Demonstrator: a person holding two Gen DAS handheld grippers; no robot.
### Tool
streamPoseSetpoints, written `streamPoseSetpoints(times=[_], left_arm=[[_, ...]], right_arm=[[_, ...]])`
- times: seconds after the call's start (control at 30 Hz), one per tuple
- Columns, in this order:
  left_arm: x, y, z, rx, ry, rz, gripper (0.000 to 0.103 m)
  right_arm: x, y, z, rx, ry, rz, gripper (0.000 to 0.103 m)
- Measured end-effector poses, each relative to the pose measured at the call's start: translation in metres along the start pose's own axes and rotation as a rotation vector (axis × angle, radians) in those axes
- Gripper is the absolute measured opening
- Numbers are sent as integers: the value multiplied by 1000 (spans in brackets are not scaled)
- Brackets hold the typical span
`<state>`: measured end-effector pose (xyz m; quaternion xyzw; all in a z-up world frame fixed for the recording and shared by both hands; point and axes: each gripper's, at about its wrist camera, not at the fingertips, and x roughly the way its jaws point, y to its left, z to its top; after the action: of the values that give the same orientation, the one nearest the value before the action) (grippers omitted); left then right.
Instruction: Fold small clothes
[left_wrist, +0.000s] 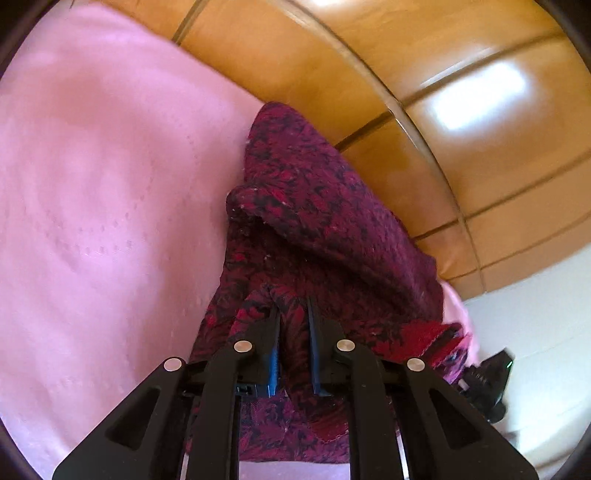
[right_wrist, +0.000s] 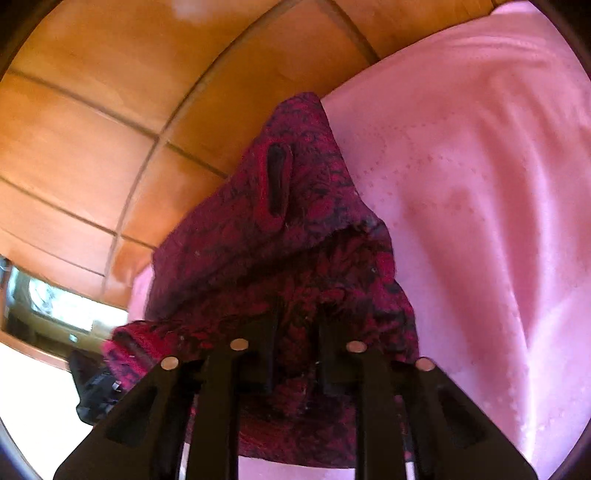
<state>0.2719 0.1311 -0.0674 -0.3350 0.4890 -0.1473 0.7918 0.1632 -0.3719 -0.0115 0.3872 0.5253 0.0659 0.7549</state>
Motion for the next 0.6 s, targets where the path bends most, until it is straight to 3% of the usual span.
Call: streamPoseSetpoints(times=[0.07,0.1,0.13,0.17,0.2,0.23,0.3,0.4,0.47,0.6], left_arm=[[-3,2,2,-10,13,-21,26],[-8,3,2,-18,16,-45,33],[-14,6,2,-31,11,-78,37],[-19,8,4,-39,3,-96,47],[-30,11,4,-40,-38,-90,63],[-41,14,2,-33,-84,-63,68],[-61,22,-5,-2,-139,-34,70],[-74,35,-26,44,-126,-30,70],[-72,41,-44,93,-107,12,70],[-60,39,-67,152,-50,16,70]], right_arm=[[-4,-6,2,43,1,88,54],[-9,-7,3,53,-10,118,62],[-15,-7,5,55,-29,137,82],[-27,-6,5,54,-77,138,95],[-36,-6,5,53,-113,135,95],[-48,-7,5,45,-140,152,95],[-63,-10,1,29,-162,153,95],[-77,-11,-15,-48,-161,89,95],[-76,-10,-29,-123,-132,27,94],[-57,1,-62,-293,-79,-97,88]])
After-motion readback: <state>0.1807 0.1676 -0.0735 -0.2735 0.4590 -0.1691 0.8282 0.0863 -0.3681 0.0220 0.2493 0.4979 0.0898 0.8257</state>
